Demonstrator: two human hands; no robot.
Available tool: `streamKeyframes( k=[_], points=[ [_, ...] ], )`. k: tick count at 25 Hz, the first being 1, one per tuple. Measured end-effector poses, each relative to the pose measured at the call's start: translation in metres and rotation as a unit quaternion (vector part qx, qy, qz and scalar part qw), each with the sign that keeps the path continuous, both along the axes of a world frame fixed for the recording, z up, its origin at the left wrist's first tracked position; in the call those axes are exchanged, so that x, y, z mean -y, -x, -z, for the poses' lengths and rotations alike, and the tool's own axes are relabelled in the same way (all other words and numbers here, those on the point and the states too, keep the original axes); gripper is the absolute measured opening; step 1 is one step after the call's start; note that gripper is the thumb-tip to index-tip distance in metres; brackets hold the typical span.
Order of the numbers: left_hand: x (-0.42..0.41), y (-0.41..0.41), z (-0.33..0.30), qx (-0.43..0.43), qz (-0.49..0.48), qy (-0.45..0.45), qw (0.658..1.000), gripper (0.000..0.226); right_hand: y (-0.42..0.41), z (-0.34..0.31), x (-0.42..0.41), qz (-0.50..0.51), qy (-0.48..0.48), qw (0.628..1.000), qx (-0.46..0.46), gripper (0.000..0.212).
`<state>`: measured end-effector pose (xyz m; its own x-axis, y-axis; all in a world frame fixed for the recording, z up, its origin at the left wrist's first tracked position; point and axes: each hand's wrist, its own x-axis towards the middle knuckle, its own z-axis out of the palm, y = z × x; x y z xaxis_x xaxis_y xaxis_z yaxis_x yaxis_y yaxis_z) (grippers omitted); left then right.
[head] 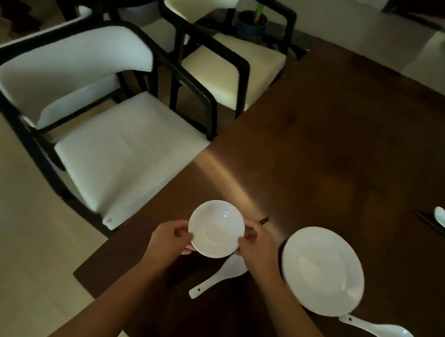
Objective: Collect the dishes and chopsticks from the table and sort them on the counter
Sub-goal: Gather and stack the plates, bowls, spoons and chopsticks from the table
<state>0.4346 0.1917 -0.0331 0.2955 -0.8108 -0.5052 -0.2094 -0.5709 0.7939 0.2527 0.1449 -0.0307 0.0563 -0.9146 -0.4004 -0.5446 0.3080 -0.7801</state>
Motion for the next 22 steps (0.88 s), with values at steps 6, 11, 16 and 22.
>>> streamKeyframes(
  k=[6, 11, 16, 22],
  points=[
    [0.044, 0.082, -0.020, -0.055, 0.115, 0.065, 0.990, 0.027, 0.097, -0.018, -0.009, 0.181, 0.035, 0.983, 0.016, 0.029],
    [0.063, 0.157, -0.014, -0.055, 0.208, 0.039, 0.976, 0.032, 0.163, -0.013, -0.027, 0.281, -0.016, 0.959, 0.025, 0.036],
    [0.068, 0.192, 0.003, -0.019, 0.228, 0.006, 0.973, 0.036, 0.189, 0.001, -0.032, 0.312, -0.054, 0.948, 0.030, 0.038],
    [0.067, 0.199, 0.012, 0.004, 0.218, 0.008, 0.976, 0.034, 0.196, 0.010, -0.029, 0.306, -0.052, 0.950, 0.036, 0.036]
  ],
)
